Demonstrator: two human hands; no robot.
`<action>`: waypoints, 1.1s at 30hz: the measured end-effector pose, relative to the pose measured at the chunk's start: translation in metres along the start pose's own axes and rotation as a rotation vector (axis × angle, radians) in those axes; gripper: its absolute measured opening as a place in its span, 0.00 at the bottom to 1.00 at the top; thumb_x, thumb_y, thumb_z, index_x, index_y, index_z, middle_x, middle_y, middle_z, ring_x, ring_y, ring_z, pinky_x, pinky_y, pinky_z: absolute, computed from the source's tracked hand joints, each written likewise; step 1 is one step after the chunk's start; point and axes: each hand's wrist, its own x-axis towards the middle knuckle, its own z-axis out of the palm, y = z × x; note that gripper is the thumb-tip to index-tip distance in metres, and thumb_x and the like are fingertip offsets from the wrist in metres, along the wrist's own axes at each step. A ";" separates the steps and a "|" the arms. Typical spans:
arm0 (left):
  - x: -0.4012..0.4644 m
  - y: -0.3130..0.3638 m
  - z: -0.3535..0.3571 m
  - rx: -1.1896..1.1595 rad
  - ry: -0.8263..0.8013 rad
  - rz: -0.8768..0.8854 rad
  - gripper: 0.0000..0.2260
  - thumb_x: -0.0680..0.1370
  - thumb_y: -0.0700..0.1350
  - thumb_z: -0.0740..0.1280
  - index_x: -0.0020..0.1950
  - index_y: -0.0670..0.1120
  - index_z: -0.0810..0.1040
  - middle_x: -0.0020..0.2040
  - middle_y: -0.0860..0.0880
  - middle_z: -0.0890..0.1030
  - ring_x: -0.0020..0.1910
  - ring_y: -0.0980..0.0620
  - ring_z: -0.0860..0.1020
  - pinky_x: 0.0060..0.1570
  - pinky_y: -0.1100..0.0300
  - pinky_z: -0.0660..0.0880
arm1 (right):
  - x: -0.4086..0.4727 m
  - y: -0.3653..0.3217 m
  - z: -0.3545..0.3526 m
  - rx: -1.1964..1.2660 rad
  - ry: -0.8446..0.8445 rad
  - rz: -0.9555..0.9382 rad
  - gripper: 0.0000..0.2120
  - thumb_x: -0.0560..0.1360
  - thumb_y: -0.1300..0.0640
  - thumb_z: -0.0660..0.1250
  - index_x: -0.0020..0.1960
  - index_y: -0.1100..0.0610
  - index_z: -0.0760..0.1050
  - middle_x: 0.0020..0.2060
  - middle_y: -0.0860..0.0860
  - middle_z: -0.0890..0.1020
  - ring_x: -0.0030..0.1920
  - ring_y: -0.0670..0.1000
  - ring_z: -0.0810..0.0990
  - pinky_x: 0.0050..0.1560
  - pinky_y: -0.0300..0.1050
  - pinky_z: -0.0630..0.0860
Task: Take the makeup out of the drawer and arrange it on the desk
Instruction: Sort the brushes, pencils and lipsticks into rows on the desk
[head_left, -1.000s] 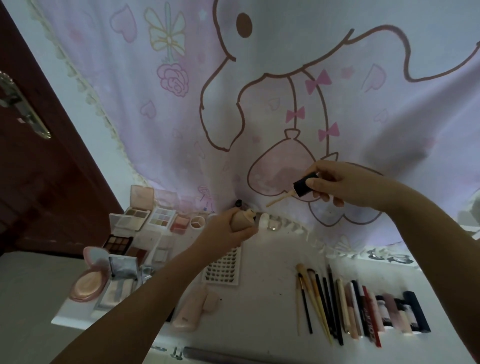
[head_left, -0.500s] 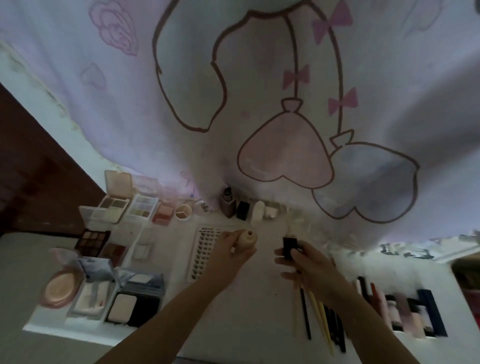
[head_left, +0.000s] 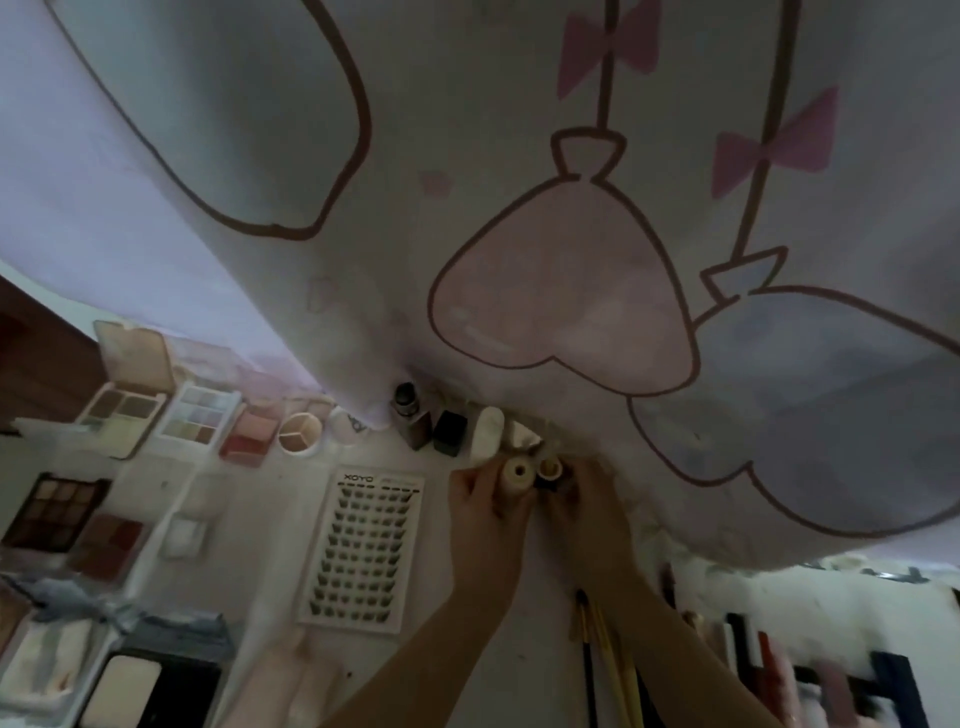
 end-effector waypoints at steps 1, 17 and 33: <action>0.001 -0.002 0.003 0.003 0.010 0.005 0.17 0.73 0.39 0.71 0.57 0.53 0.73 0.50 0.55 0.68 0.47 0.62 0.73 0.46 0.78 0.69 | 0.003 0.000 0.002 -0.054 0.030 -0.048 0.07 0.77 0.56 0.64 0.52 0.46 0.69 0.45 0.41 0.74 0.50 0.47 0.74 0.50 0.42 0.73; -0.061 -0.019 -0.015 0.260 -0.226 0.072 0.05 0.77 0.43 0.65 0.43 0.47 0.71 0.38 0.52 0.72 0.38 0.52 0.72 0.41 0.62 0.71 | -0.046 -0.009 -0.062 -0.357 -0.137 -0.039 0.04 0.77 0.56 0.64 0.51 0.51 0.76 0.47 0.49 0.76 0.45 0.46 0.76 0.41 0.28 0.68; -0.096 -0.026 -0.020 1.055 -0.446 0.369 0.15 0.79 0.50 0.55 0.60 0.45 0.74 0.56 0.45 0.75 0.56 0.47 0.69 0.53 0.54 0.62 | -0.129 -0.004 -0.038 -0.924 -0.185 0.152 0.10 0.79 0.50 0.58 0.50 0.54 0.73 0.41 0.49 0.79 0.39 0.50 0.79 0.34 0.42 0.71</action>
